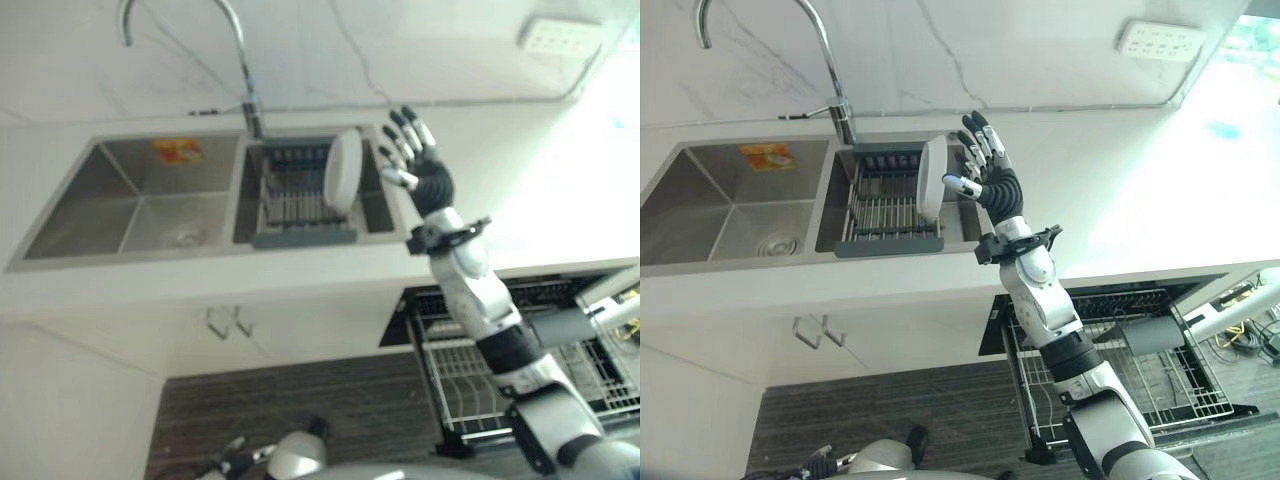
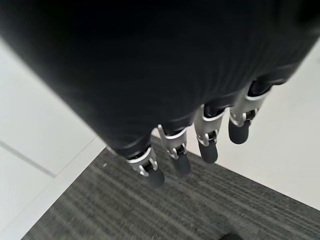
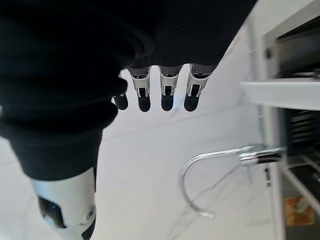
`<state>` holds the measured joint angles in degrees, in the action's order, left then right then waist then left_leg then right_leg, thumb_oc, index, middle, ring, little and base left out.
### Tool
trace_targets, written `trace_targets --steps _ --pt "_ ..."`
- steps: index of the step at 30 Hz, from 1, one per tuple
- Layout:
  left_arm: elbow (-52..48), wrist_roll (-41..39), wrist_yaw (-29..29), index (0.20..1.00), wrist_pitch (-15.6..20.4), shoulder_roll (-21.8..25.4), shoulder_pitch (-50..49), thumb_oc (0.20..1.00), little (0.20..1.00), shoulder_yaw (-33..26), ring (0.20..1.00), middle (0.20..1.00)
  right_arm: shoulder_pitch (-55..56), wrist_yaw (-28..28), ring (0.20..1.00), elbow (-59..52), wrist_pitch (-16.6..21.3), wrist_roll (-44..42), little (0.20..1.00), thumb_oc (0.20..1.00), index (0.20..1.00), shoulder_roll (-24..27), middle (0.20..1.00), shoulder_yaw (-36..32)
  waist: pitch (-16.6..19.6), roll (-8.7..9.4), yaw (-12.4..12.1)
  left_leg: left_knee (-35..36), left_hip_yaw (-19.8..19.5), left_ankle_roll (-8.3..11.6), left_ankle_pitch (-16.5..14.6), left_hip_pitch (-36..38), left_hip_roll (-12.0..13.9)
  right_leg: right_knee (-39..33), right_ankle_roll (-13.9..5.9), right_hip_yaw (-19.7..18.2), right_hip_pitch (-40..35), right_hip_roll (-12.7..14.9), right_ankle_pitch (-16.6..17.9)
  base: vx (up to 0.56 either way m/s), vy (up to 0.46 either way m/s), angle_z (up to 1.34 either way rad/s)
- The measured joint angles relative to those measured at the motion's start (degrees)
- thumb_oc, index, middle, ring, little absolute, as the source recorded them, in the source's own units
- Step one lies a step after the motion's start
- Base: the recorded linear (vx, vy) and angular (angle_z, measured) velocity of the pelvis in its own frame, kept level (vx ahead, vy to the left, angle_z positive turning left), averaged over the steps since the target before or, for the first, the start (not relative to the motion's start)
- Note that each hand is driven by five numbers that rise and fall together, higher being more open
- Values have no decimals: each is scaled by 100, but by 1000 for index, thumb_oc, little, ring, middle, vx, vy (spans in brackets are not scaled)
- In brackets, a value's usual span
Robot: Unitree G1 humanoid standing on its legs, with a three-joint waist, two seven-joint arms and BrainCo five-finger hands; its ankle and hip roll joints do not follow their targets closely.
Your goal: Place the dishes in the dishwasher.
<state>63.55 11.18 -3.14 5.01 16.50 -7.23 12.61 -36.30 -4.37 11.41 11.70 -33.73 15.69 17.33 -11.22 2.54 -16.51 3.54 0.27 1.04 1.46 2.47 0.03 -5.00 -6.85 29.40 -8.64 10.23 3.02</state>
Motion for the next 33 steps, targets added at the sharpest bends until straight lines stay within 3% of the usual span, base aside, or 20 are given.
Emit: trace_targets --steps 8,13,18,19,27,33 --pt "6 1 -3 1000 -52 28 0 1000 1000 -30 1000 1000 -608 -316 1000 181 10 7 1000 1000 1000 567 1000 -485 -315 -26 -176 -178 -190 -30 2 -149 -108 0 2 123 -88 51 -10 53 18 20" --pt "-3 7 91 1000 -51 151 0 1000 1000 -134 1000 1000 -861 -424 1000 864 -121 123 1000 1000 1000 855 1000 -509 -340 6 -282 -279 -303 2 -52 -181 -124 0 0 131 -159 26 -84 68 11 11" --pt "6 15 138 1000 -39 162 -6 1000 1000 -125 1000 1000 -947 -531 1000 1407 -146 129 1000 1000 1000 927 1000 -535 -354 1 -312 -404 -366 -30 -36 -250 -149 1 -5 209 -184 26 -81 48 22 8" --pt "2 14 146 1000 -41 151 -3 1000 1000 -144 1000 1000 -947 -548 1000 1408 -147 120 1000 1000 1000 930 1000 -573 -370 -14 -304 -417 -411 37 -95 -266 -126 0 -2 244 -205 30 -97 138 -33 18" --pt "72 10 216 1000 -68 196 -17 1000 1000 -99 1000 1000 -1232 -492 1000 2146 -614 -472 1000 1000 1000 890 1000 -698 -451 -70 -453 -531 -480 -20 -121 -252 -164 0 -10 297 -312 26 -145 55 21 7" --pt "73 10 209 1000 -122 195 -11 1000 1000 -75 1000 1000 -1236 -462 1000 2226 -752 -575 1000 1000 1000 856 1000 -716 -511 -180 -496 -596 -608 -19 -119 -344 -206 0 -5 301 -313 30 -149 22 28 10"
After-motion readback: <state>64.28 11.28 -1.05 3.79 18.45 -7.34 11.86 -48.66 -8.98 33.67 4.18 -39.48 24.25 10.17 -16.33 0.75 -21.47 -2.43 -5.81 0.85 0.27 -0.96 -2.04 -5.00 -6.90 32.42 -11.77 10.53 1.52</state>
